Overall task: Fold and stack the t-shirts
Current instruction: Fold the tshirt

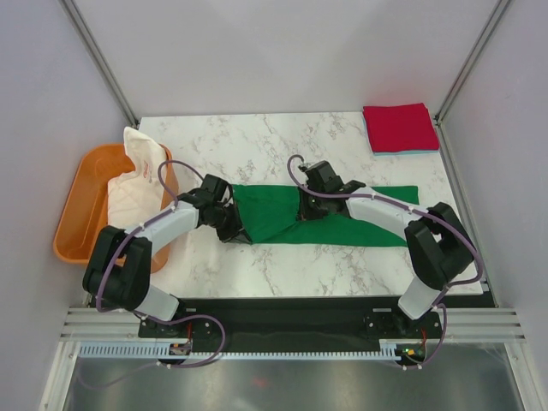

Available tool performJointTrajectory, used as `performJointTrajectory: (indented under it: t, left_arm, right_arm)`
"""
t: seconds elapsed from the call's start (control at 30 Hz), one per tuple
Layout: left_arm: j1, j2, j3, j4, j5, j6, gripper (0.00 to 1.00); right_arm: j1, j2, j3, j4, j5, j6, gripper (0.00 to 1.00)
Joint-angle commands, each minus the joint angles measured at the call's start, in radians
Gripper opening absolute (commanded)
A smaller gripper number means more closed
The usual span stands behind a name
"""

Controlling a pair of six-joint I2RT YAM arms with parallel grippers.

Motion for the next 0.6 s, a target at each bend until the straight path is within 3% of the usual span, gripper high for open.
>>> performJointTrajectory:
  t: [0.0, 0.1, 0.13, 0.23, 0.3, 0.57]
  left_arm:
    - [-0.011, 0.027, -0.010, -0.013, -0.030, -0.024, 0.02]
    - [-0.014, 0.032, -0.010, -0.016, -0.032, -0.021, 0.06]
    - [-0.014, 0.027, -0.003, -0.016, -0.029, -0.019, 0.16]
    - [-0.011, 0.018, 0.039, -0.031, -0.046, -0.001, 0.32]
    - [-0.005, 0.021, 0.082, -0.076, -0.076, 0.030, 0.35]
    - [0.043, 0.171, 0.391, -0.096, -0.106, 0.118, 0.37]
  right_arm:
    - [-0.010, 0.037, -0.015, -0.011, -0.007, -0.028, 0.00]
    - [-0.010, 0.042, -0.020, -0.013, -0.005, -0.030, 0.02]
    - [-0.013, 0.039, -0.018, -0.017, -0.004, -0.030, 0.04]
    - [-0.022, 0.018, -0.001, -0.048, 0.012, -0.018, 0.25]
    - [-0.028, -0.002, 0.005, -0.059, 0.012, -0.007, 0.32]
    - [-0.034, 0.034, -0.003, 0.000, 0.009, -0.051, 0.38]
